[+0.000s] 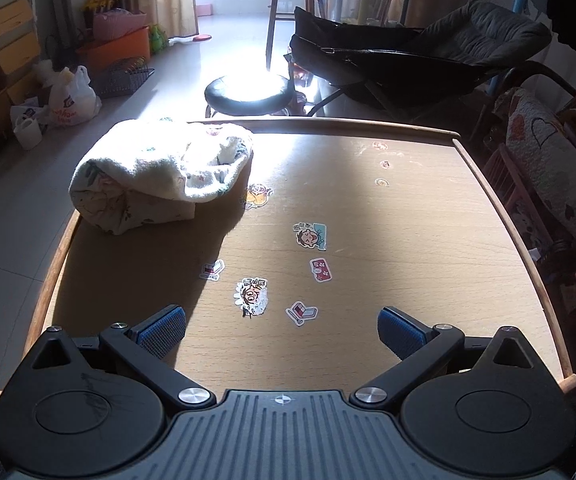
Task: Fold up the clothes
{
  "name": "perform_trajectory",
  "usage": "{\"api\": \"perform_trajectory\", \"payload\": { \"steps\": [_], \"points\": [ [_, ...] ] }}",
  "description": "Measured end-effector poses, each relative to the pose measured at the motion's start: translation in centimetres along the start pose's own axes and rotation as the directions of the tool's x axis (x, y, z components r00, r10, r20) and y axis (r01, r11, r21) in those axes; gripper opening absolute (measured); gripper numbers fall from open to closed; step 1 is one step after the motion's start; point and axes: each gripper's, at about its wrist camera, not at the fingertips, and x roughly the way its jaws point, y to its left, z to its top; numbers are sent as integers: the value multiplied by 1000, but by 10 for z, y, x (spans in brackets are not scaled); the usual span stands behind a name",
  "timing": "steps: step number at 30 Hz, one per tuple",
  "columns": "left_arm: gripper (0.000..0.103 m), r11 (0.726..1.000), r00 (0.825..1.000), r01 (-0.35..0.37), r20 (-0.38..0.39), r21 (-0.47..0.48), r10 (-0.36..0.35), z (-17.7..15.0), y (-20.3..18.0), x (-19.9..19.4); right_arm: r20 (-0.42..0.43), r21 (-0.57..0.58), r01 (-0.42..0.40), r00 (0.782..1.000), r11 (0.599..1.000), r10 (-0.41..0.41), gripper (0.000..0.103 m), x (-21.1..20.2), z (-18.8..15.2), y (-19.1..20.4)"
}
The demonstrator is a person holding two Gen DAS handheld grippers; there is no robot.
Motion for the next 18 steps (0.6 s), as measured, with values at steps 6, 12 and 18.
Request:
{"api": "perform_trajectory", "payload": {
  "steps": [6, 12, 18],
  "points": [
    [103, 1000, 1000, 15, 4, -4, -15, -4, 1, -20, 30, 14, -23, 999, 1000, 22, 12, -34, -19, -3],
    [103, 1000, 1000, 18, 3, -1, -18, -10, 3, -37, 75, 14, -51, 996, 999, 50, 11, -69, -31, 0],
    [103, 998, 999, 40, 14, -43, -40, -12, 8, -55, 135, 2, -89, 987, 996, 88, 3, -98, -37, 3]
  ]
}}
